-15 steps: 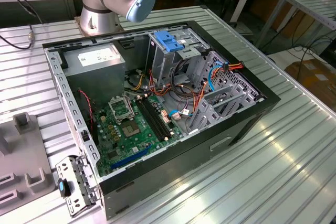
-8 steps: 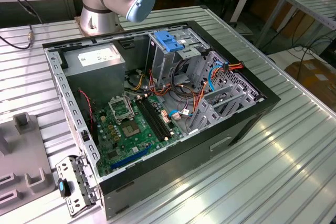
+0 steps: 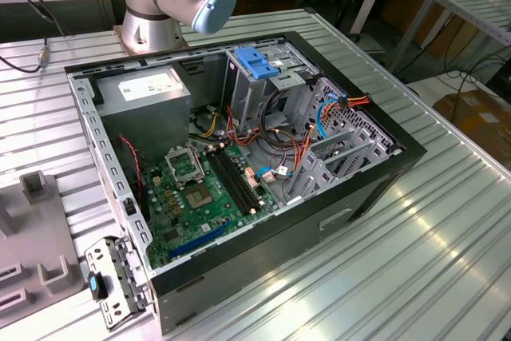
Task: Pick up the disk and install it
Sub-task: 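Pick up the disk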
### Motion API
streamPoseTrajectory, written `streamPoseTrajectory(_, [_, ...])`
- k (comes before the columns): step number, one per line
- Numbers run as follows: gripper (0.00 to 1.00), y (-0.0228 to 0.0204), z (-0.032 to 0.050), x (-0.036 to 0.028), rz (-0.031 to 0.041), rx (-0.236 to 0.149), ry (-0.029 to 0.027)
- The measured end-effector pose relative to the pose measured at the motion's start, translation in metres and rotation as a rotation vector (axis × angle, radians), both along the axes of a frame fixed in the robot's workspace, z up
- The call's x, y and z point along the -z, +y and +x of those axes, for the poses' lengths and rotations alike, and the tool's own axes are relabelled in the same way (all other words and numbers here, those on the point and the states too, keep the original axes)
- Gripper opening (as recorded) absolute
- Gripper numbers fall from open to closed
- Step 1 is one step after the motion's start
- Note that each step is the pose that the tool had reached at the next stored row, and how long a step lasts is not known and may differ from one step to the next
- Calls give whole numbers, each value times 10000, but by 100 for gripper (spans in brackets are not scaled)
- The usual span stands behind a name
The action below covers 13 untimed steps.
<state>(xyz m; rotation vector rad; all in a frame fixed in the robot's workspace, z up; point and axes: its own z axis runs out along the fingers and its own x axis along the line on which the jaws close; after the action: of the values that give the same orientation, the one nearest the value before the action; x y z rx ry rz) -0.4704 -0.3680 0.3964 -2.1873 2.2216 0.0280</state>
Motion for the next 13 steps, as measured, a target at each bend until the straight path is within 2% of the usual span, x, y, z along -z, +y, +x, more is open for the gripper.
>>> streamPoseTrajectory(13, [37, 0, 0, -51, 16, 1, 1])
